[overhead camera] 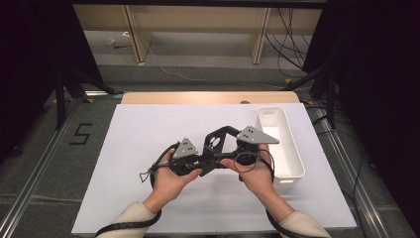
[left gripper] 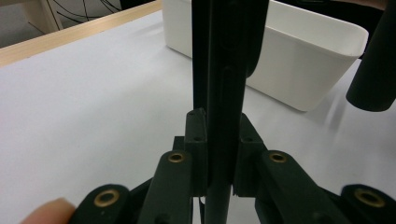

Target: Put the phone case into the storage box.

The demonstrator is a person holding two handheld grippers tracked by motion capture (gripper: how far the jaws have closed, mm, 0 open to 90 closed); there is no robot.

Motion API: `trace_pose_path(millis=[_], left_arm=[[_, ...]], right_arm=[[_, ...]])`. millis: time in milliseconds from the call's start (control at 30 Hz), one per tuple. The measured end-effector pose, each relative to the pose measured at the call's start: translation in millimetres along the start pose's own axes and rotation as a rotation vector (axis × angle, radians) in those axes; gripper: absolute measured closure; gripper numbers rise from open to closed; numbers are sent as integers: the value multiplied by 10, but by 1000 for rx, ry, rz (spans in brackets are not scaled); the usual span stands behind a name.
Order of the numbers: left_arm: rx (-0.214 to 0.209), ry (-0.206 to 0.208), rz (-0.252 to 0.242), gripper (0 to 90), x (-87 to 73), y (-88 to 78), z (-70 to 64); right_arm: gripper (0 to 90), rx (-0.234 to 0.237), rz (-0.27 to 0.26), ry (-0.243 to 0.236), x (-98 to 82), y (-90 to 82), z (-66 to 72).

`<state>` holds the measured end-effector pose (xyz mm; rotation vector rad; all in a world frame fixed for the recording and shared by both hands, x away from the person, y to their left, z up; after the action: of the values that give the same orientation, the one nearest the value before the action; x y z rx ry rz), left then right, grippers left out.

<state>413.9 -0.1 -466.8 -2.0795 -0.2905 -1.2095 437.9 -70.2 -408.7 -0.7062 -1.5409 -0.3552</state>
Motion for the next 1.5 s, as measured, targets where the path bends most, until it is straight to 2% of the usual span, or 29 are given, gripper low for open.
trace_pose_path(millis=[400,700,1367,1500], left_arm=[[0,3,-3,795,-12,14,-16],[-2,8,-7,795,-9,13,-27],[-6,22,-27,785,16,4,-37],[-8,30,-32,737,31,-4,-50]], right_arm=[[46,-21,-2,30,-11,16,-26],[93,-29,-9,44,-29,31,-34],[141,-42,-13,45,7,-5,-30],[145,-53,-7,42,10,-18,-43]])
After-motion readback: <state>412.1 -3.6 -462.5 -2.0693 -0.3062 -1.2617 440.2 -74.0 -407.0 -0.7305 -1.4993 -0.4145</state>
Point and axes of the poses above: each handheld gripper's, and its own axes: y roughly forward along the jaws, x roughly out of its top, z roughly to its left, the point moved 9 cm from there along y, roughly forward along the jaws, and after that the axes turned 13 degrees about -y, right-handed, at the moved point
